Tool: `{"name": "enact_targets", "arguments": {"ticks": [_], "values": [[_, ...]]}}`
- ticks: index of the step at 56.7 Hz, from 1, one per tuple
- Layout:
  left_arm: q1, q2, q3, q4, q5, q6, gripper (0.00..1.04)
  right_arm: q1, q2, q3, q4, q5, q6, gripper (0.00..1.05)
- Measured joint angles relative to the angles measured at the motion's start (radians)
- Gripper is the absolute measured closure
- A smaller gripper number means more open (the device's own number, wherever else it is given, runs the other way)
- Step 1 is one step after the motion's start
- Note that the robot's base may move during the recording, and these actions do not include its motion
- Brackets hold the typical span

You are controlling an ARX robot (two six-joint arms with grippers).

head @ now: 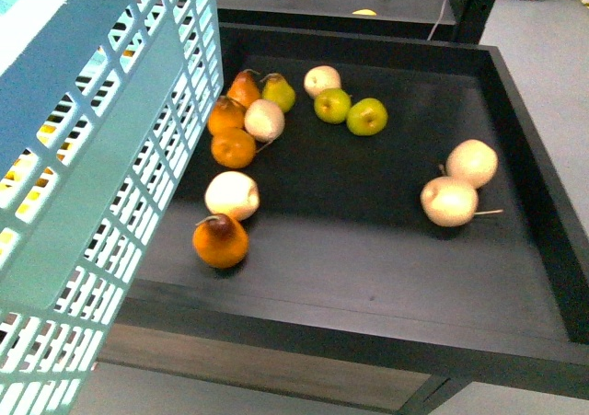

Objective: Pick lemon and mango into basket

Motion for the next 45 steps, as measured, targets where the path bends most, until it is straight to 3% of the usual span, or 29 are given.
{"name": "enact_targets", "arguments": {"ticks": [45], "values": [[0.000,0.000,0.000,0.000,0.000,-0.001,0.77,0.000,0.000,0.000,0.000,0.000,0.000,0.09]]}}
